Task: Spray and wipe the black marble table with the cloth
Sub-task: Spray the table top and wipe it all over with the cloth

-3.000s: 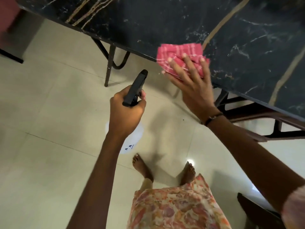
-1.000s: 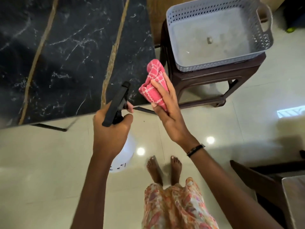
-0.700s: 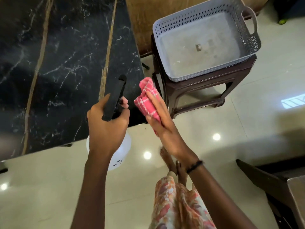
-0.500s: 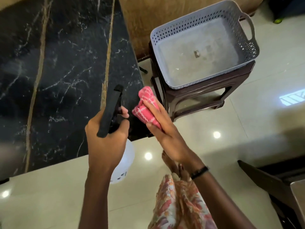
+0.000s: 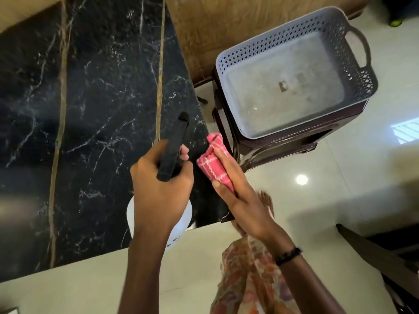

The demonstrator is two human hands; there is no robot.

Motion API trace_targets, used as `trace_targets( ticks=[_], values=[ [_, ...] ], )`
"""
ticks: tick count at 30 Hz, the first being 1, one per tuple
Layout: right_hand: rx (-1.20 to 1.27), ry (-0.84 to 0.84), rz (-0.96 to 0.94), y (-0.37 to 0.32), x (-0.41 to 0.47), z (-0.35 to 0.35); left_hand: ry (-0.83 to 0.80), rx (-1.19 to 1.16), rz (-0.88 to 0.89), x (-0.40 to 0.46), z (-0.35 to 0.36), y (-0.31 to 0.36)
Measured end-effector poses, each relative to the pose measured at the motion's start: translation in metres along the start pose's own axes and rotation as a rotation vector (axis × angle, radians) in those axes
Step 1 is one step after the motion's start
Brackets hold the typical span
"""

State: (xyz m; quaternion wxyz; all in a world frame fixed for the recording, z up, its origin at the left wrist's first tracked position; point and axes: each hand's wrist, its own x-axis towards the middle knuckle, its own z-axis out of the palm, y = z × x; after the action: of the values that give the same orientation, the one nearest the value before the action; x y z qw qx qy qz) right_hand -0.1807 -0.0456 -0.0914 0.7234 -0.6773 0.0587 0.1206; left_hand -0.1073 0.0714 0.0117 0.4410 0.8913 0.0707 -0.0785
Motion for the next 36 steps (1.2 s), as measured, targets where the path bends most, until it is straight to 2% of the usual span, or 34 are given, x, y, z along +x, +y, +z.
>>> trace_targets(
  ticks=[9,13,17,25,27,30,33,36],
  values=[
    [-0.199,0.089,-0.15,-0.038,0.188,-0.016,0.057,0.026,-0.01,0.05,0.007,0.026],
    [-0.268,0.06,-0.216,-0.033,0.161,-0.016,0.071,0.022,-0.026,0.077,0.009,0.043],
    [-0.309,0.038,-0.159,-0.031,0.146,-0.014,0.092,0.0,-0.073,0.104,0.015,0.058],
    [-0.279,0.017,-0.181,-0.072,0.336,-0.036,0.123,-0.006,-0.067,0.15,0.02,0.073],
    [-0.287,0.012,-0.173,-0.08,0.36,-0.039,0.127,-0.006,-0.069,0.158,0.022,0.074],
    [-0.295,0.019,-0.235,-0.077,0.343,-0.038,0.141,-0.02,-0.082,0.17,0.02,0.075],
    [-0.304,-0.017,-0.169,-0.067,0.3,-0.035,0.157,-0.027,-0.1,0.178,0.017,0.077],
    [-0.307,-0.012,-0.14,-0.072,0.31,-0.034,0.17,-0.017,-0.109,0.182,0.014,0.078]
  ],
)
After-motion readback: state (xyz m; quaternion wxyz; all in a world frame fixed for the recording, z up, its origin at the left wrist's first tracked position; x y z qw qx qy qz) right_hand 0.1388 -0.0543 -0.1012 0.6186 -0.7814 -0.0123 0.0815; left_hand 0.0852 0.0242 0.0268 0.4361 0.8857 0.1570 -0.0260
